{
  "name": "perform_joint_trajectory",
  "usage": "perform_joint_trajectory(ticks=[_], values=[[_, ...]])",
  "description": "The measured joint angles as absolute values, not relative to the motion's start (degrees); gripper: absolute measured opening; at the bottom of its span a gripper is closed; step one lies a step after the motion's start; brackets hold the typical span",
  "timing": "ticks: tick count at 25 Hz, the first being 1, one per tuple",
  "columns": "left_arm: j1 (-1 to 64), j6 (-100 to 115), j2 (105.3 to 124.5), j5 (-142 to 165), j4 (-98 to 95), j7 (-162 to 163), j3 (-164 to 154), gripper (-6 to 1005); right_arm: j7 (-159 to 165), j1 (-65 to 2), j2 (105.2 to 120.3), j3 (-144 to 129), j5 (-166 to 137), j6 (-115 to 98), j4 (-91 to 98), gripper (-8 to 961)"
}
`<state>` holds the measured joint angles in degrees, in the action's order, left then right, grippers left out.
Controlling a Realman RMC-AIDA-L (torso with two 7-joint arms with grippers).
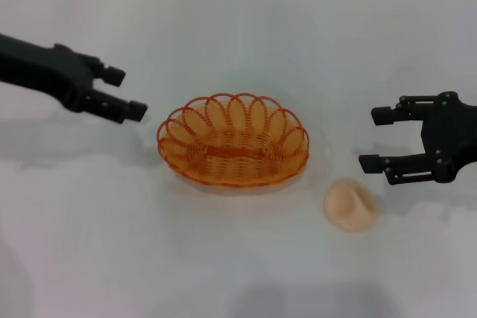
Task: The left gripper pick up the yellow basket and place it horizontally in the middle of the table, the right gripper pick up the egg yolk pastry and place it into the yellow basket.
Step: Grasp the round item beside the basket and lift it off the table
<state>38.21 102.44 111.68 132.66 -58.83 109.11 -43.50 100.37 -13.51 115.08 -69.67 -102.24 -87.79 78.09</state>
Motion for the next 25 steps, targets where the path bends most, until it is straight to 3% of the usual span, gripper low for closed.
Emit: perform_joint_trajectory(ticks=[8, 25], values=[[35.86, 103.6, 112.28, 132.66, -60.22, 104.15, -44.23, 888, 102.81, -14.82, 115.04, -70.28, -105.04, -88.27, 78.29, 753], [35.37, 103.68, 116.04, 131.95, -59.85, 96.07, -44.29, 888, 102.85, -15.19, 115.14, -71.95, -108.33, -86.4, 74.17, 752]])
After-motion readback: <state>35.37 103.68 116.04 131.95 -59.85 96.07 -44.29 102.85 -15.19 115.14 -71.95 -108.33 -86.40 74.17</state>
